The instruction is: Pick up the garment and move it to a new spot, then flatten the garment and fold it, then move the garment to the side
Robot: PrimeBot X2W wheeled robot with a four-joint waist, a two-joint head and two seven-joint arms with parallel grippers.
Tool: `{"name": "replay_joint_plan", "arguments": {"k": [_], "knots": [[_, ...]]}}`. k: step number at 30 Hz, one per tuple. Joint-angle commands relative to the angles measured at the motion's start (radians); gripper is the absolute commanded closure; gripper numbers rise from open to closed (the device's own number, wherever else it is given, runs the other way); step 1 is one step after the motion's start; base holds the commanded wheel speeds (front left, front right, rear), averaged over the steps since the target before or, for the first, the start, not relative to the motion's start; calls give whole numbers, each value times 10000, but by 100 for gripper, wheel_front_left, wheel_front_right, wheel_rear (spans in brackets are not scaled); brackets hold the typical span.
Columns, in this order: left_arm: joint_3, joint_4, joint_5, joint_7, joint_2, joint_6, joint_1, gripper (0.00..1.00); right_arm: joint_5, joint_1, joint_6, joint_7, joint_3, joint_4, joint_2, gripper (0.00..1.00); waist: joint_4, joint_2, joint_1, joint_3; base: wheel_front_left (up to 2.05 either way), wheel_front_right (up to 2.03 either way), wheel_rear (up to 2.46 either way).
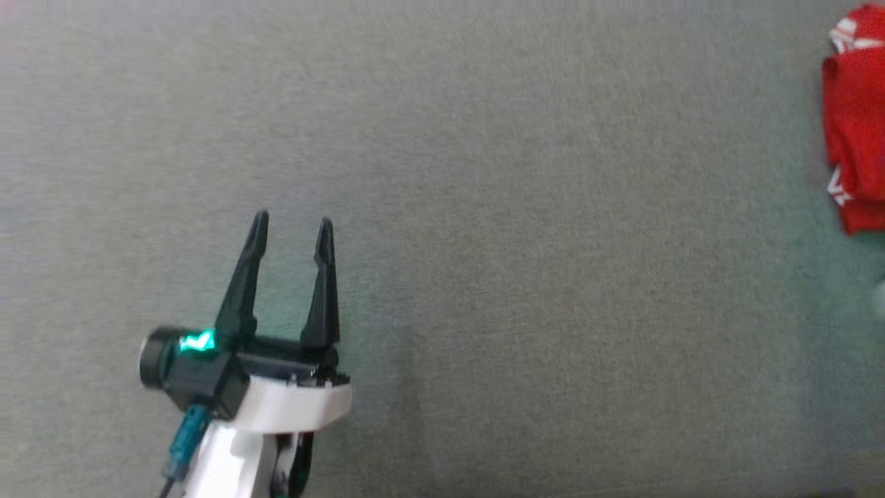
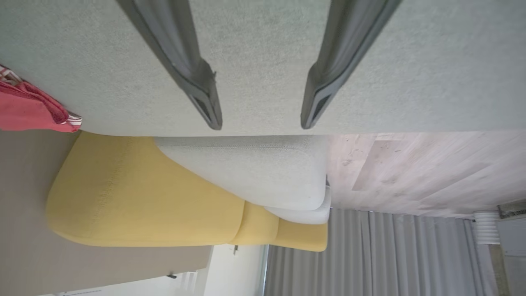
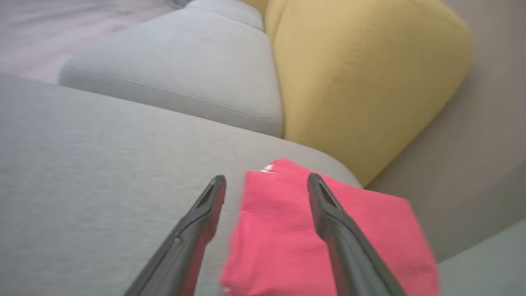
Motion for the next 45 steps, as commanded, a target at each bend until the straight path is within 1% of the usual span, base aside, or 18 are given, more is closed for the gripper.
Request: {"name": "replay_joint_plan", "arguments": {"k": [1,4,7,9,11,14,16,19,24,33,45], "knots": [[258,-169,-85,-49,-11,124,163,0,-8,198,-7,-261,360,-232,-110,0,382,0,1,-514,0,0,0],[379,99,-269,-49,-11,308,414,0,-171,366,-7,-1223,1356,112,664,0,629,0,1,-979,0,0,0],[515,232,-469,-49,-11,344,664,0,-266,498,-7,-2433,2104,1072,1343,0,876,0,1,-1426,0,0,0],[618,240,-661,-49,-11,390,838,0,-297,561,-7,-2957,2305,1628,1877,0,1055,0,1,-1744,0,0,0],[702,227,-885,-49,-11,405,1032,0,-244,680,-7,-3136,2348,1964,2443,0,1215,0,1,-2071,0,0,0],[782,176,-903,-49,-11,403,1317,0,-314,973,-7,-3160,2150,1204,3173,0,1384,0,1,-2512,0,0,0],[828,23,-950,-49,-11,339,1511,0,-472,1385,-7,-3162,2056,682,3459,0,1441,0,1,-2762,0,0,0],[931,-198,-849,-49,-11,272,1929,0,-666,2093,-7,-3164,1975,212,3756,0,1483,0,1,-3218,0,0,0],[1184,-662,-548,-49,-11,325,2576,0,-792,2883,-7,-3165,2156,-144,3974,0,1410,0,1,-3597,0,0,0],[1364,-1001,-285,-49,-11,505,2961,0,-845,3078,-7,-3166,2292,-177,4072,0,1268,0,1,-3778,0,0,0],[1305,-769,-7,-49,-11,318,3050,0,-981,3165,-7,-3166,2014,-205,4191,0,1127,0,1,-3947,0,0,0]]}}
